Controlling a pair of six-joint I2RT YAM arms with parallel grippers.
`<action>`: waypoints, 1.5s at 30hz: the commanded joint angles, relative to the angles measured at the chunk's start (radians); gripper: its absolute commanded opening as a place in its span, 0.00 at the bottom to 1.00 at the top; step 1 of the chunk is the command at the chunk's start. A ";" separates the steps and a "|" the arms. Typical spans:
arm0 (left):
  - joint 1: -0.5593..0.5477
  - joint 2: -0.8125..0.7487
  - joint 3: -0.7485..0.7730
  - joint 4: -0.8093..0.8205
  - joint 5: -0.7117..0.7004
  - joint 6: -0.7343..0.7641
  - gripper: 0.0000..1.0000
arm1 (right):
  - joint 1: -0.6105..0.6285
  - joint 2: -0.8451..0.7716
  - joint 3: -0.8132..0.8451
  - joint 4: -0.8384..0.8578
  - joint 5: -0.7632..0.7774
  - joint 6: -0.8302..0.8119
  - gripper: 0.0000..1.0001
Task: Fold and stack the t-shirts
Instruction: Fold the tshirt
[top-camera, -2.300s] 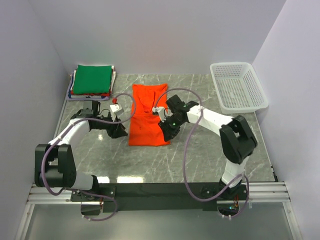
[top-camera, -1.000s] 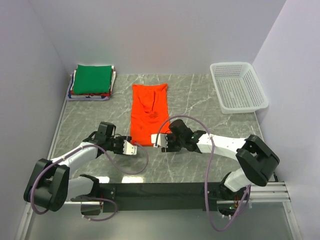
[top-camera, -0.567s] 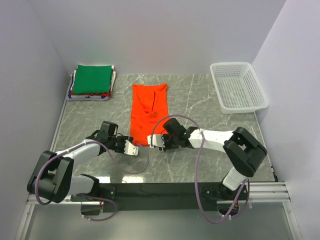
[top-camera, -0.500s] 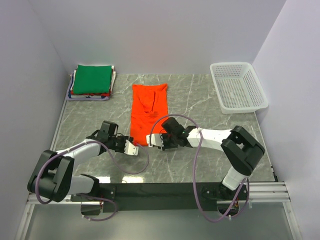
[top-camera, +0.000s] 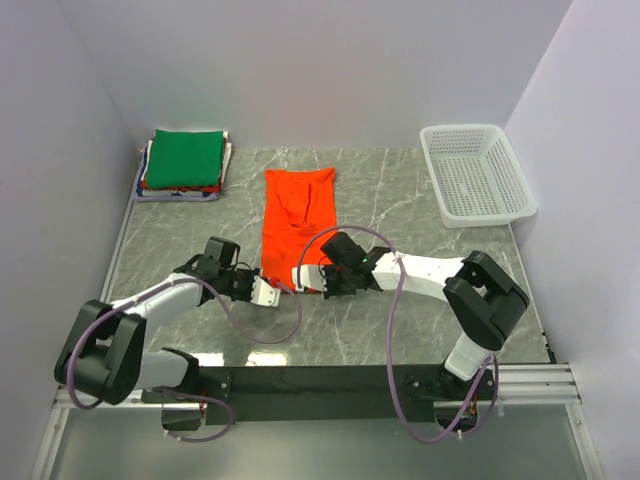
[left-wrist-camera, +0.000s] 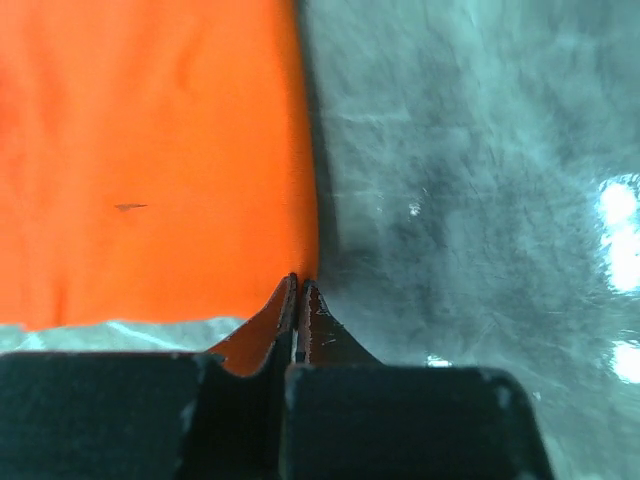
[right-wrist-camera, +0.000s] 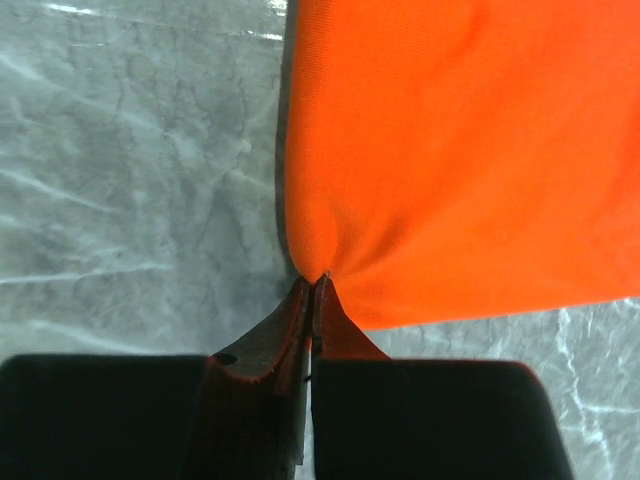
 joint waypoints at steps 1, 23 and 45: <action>-0.010 -0.083 0.067 -0.100 0.053 -0.078 0.01 | 0.006 -0.091 0.058 -0.126 -0.021 0.064 0.00; -0.145 -0.735 0.079 -0.698 0.264 -0.248 0.01 | 0.217 -0.498 -0.012 -0.514 -0.129 0.200 0.00; 0.194 -0.139 0.473 -0.611 0.396 -0.341 0.00 | -0.126 -0.155 0.416 -0.592 -0.251 -0.105 0.00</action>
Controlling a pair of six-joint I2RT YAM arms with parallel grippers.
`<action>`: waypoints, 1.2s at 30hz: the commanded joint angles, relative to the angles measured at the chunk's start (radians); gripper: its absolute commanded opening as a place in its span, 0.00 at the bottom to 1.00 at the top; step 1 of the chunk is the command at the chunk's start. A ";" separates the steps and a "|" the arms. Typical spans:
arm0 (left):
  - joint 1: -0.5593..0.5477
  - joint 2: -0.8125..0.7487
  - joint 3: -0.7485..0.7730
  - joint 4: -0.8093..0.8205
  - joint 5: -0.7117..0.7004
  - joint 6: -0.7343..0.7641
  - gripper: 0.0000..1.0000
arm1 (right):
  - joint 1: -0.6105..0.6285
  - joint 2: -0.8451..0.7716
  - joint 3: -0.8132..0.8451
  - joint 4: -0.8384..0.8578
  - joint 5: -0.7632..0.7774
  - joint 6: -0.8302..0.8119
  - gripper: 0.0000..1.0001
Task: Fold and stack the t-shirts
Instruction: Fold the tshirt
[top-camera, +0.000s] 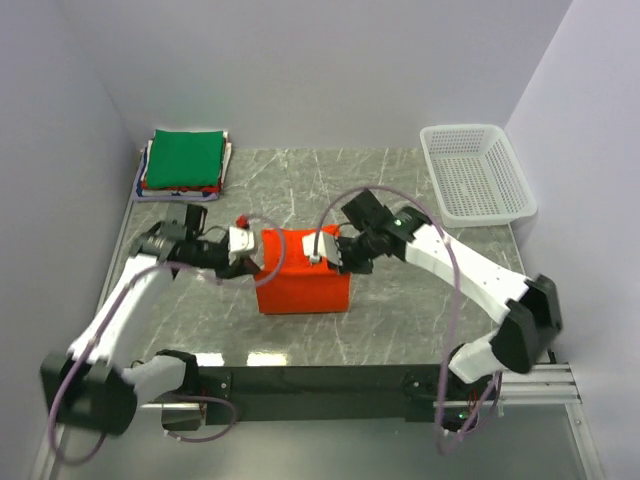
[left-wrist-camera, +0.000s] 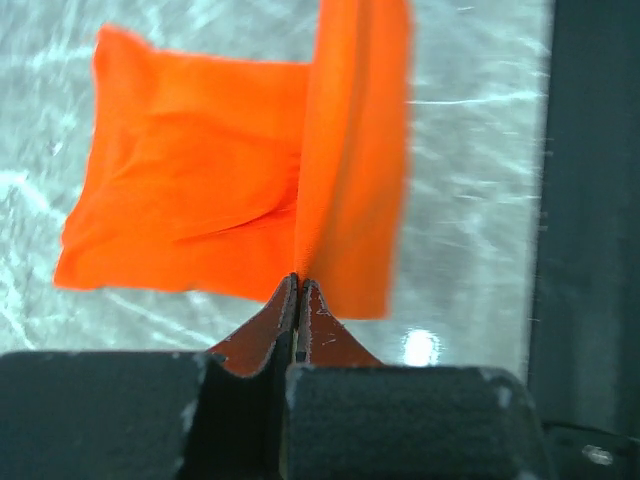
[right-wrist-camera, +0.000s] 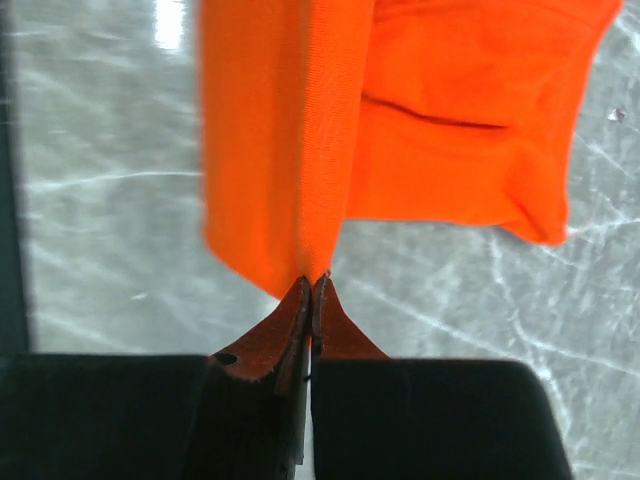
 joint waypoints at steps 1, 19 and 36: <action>0.066 0.171 0.088 0.047 0.077 0.071 0.00 | -0.085 0.132 0.115 0.005 -0.027 -0.090 0.00; 0.120 0.989 0.444 0.136 -0.016 -0.315 0.01 | -0.164 0.698 0.381 0.076 0.031 -0.044 0.00; 0.119 0.575 0.055 0.162 0.068 -0.444 0.02 | -0.007 0.353 -0.001 0.108 -0.041 0.215 0.07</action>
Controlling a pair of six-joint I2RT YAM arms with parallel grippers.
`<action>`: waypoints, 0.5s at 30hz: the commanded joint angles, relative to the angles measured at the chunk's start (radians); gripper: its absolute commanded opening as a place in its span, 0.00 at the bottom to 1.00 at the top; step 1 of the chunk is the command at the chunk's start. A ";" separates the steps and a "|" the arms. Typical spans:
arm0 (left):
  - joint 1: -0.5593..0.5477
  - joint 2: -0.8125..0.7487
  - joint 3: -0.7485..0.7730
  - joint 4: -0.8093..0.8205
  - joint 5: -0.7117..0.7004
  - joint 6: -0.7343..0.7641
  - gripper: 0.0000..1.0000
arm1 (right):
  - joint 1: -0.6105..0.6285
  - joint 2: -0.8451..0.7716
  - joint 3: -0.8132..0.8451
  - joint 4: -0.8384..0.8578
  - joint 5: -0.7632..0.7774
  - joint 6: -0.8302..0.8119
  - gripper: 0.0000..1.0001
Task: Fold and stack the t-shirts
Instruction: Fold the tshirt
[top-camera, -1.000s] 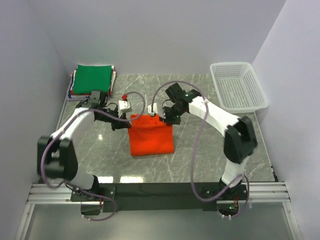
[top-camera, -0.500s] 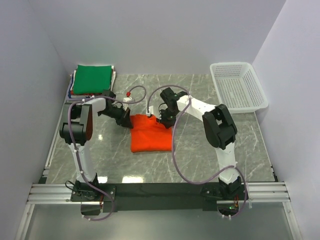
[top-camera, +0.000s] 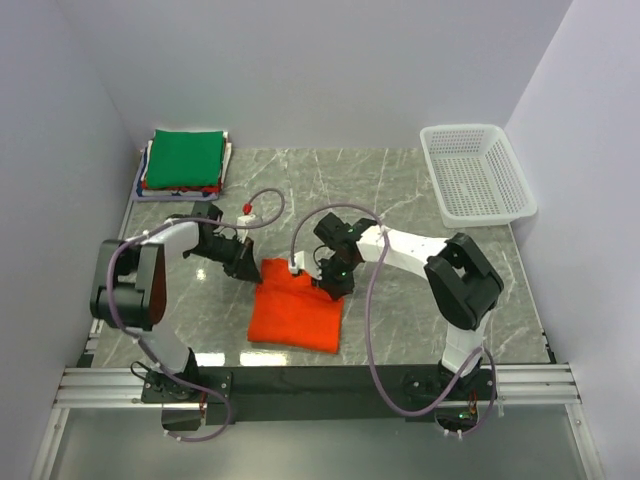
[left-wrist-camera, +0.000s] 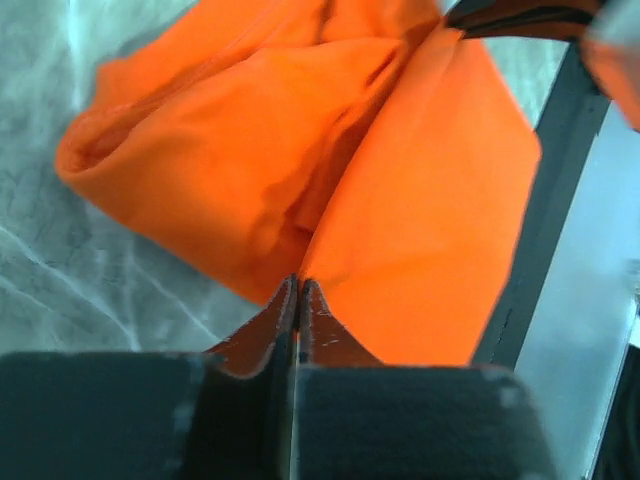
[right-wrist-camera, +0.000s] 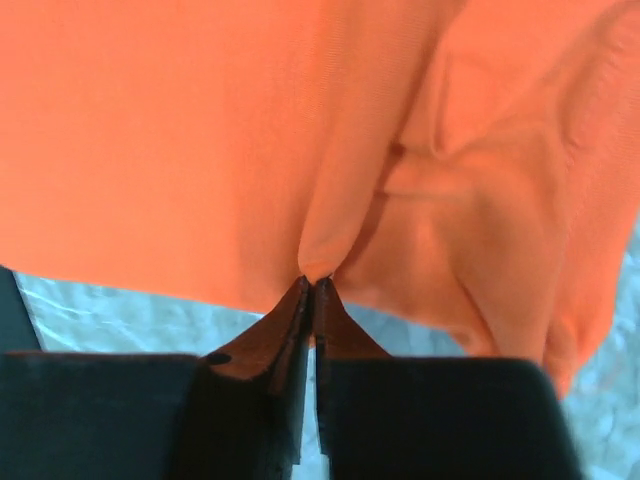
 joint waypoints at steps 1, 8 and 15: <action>0.001 -0.135 0.001 0.009 0.044 -0.024 0.08 | -0.024 -0.068 0.037 -0.050 -0.003 0.095 0.11; 0.043 -0.278 0.100 -0.019 -0.001 0.199 0.57 | -0.163 -0.012 0.327 -0.175 -0.245 0.278 0.38; -0.103 -0.275 0.168 -0.090 -0.079 0.453 0.50 | -0.195 0.172 0.479 -0.068 -0.374 0.491 0.33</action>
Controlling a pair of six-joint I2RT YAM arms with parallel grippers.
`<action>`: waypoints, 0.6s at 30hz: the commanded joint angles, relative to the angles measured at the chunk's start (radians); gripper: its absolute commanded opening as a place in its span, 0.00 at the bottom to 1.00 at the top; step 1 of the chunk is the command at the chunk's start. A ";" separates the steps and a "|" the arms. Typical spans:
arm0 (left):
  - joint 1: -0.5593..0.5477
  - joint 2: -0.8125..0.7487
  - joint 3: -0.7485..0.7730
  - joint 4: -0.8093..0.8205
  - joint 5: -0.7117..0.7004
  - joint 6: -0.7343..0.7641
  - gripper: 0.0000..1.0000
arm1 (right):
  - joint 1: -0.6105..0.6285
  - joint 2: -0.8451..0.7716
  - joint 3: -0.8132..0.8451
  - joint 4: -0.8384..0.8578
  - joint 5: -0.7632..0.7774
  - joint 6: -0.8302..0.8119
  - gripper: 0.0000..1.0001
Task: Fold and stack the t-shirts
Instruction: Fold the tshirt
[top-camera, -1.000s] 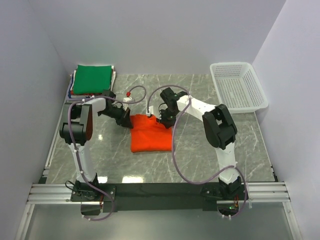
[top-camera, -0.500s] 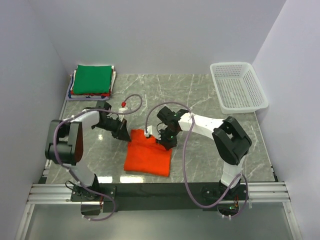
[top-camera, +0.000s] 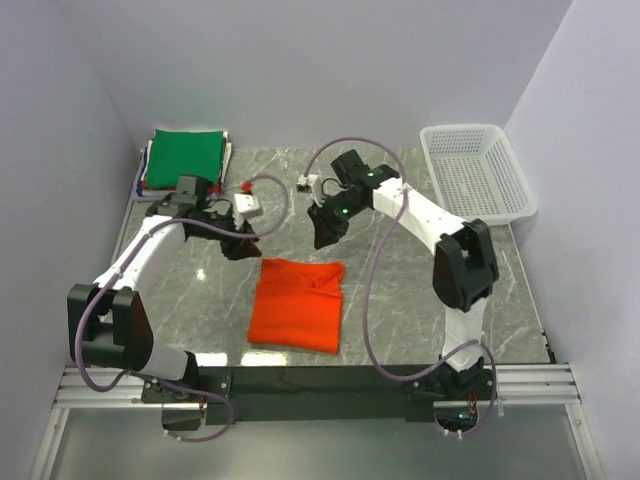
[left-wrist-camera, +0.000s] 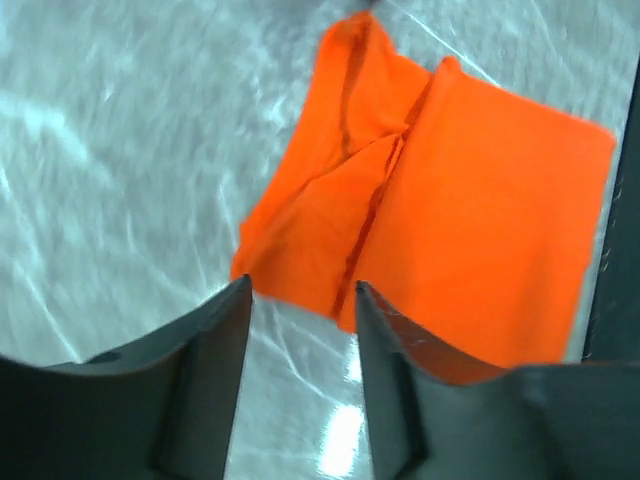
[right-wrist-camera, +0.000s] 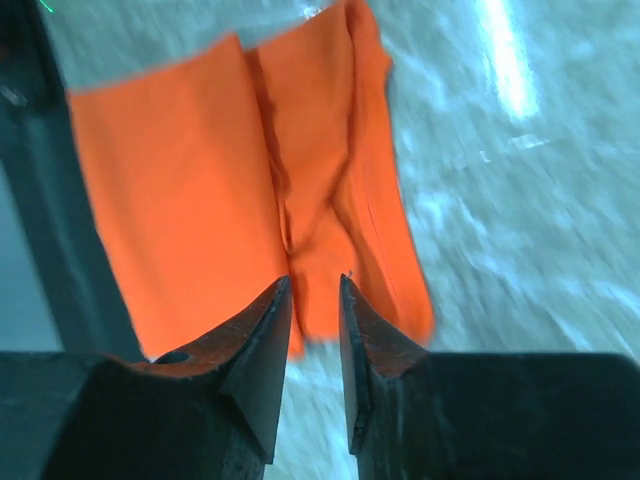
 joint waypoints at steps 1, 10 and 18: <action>-0.143 0.026 0.041 -0.051 -0.062 0.186 0.47 | 0.010 0.138 0.062 0.057 -0.144 0.170 0.32; -0.370 0.104 -0.014 0.021 -0.173 0.299 0.57 | 0.012 0.297 0.070 0.207 -0.187 0.346 0.37; -0.447 0.217 -0.008 0.033 -0.204 0.287 0.53 | 0.012 0.366 0.054 0.211 -0.201 0.362 0.37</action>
